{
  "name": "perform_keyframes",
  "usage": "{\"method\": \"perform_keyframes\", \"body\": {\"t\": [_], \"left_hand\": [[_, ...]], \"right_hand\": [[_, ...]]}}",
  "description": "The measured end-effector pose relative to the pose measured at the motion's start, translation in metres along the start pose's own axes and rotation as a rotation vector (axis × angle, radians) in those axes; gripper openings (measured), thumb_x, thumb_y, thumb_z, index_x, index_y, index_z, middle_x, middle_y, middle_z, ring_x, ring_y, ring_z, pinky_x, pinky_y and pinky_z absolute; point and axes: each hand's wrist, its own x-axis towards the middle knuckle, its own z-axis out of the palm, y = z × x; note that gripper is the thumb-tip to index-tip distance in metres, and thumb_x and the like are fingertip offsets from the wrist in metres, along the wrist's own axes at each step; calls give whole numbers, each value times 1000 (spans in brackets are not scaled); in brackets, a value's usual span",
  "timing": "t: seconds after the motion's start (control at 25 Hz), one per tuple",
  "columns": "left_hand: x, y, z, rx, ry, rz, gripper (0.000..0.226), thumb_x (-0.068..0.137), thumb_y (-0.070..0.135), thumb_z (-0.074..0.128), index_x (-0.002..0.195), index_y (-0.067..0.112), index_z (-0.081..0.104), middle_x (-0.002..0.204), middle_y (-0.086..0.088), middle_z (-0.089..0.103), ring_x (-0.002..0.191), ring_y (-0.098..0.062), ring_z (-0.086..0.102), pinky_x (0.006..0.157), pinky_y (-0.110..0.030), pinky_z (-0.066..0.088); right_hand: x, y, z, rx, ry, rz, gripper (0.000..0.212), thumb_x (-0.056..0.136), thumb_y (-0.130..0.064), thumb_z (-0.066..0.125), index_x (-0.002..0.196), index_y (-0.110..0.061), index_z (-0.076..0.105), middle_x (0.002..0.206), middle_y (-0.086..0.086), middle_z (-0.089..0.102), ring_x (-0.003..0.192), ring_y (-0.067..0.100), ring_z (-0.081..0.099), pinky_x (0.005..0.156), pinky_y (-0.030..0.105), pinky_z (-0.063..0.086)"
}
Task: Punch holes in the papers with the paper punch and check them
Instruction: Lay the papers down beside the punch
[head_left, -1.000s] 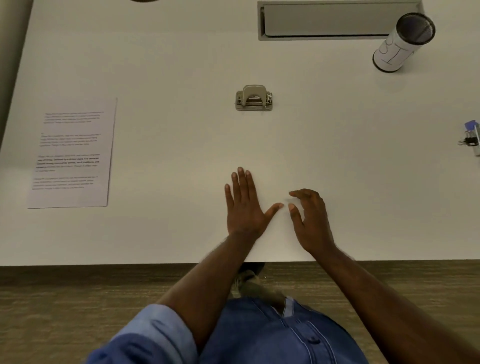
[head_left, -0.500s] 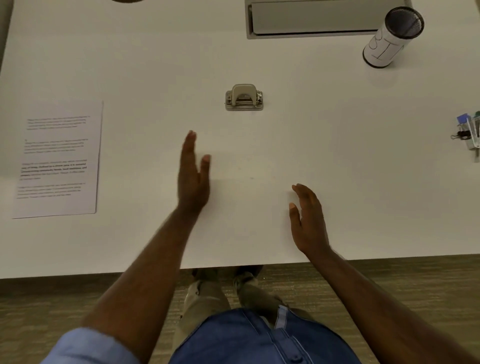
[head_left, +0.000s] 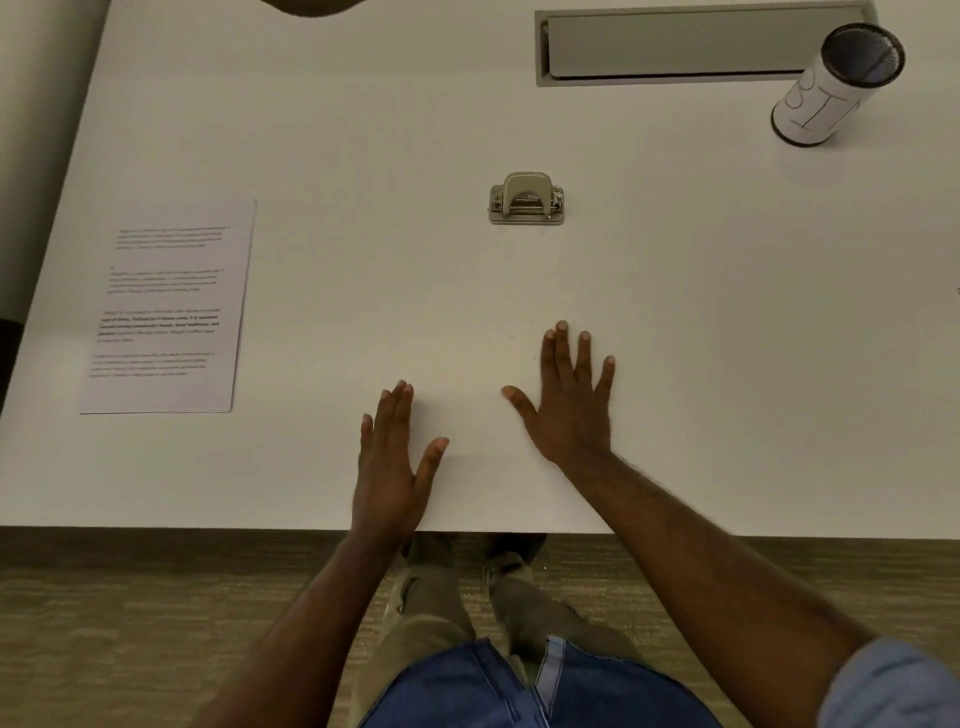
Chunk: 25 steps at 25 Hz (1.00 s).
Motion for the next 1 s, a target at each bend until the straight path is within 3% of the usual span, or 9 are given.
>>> {"method": "perform_keyframes", "body": {"t": [0.12,0.32,0.52,0.6,0.68,0.72,0.76,0.88,1.0], "left_hand": [[2,0,-1,-20,0,1,73,92,65,25,152,29,4,161,10,6,147,-2,-3,119,-28,-2],[16,-8,-3,-22,-25,12,73,93,60,31,153,25,8,161,9,6,148,-5,-3,119,-29,0],[20,-12,1,26,-128,35,76,95,58,33,153,21,3,160,8,-1,148,-8,-5,120,-31,0],[21,-14,1,25,-130,25,76,94,56,35,153,20,3,160,7,0,148,-7,-3,120,-31,2],[23,-18,-1,15,-121,6,75,94,56,35,153,21,5,159,10,2,146,-3,0,120,-31,6],[23,-19,-2,15,-120,1,74,94,57,34,153,22,6,159,11,3,145,-1,0,120,-31,9],[23,-20,-3,16,-119,2,74,93,57,34,153,23,7,158,13,3,144,0,0,120,-31,11],[23,-20,-3,23,-122,14,74,93,57,33,153,23,8,157,14,3,144,2,-1,119,-30,11],[22,-18,-3,45,-124,16,73,93,57,32,153,22,7,157,14,1,144,1,-2,119,-30,9]], "right_hand": [[12,-12,-4,-22,38,-69,85,87,-71,10,151,-16,0,161,5,-6,147,29,-8,116,59,-3],[7,26,-5,279,215,156,82,82,-68,47,148,-25,25,159,9,16,147,27,6,118,54,0],[30,24,-13,373,308,203,79,73,-64,64,139,-24,45,151,10,34,144,25,19,117,45,2],[46,13,-18,453,341,181,65,77,-51,69,132,-19,54,141,9,45,136,25,33,118,43,15],[56,8,-23,544,428,161,39,86,-32,66,119,-10,64,117,7,56,112,24,49,100,41,43],[59,7,-24,532,442,148,30,91,-23,60,116,-8,65,107,5,57,101,22,50,91,40,46],[60,9,-24,474,421,120,27,93,-15,55,118,-9,64,105,4,56,98,22,49,89,39,46],[53,10,-19,278,274,-35,54,88,6,46,133,-24,54,122,5,52,113,25,44,96,31,36],[40,11,-18,276,231,-187,58,87,8,45,128,-30,58,121,4,53,111,20,41,95,27,32]]}}
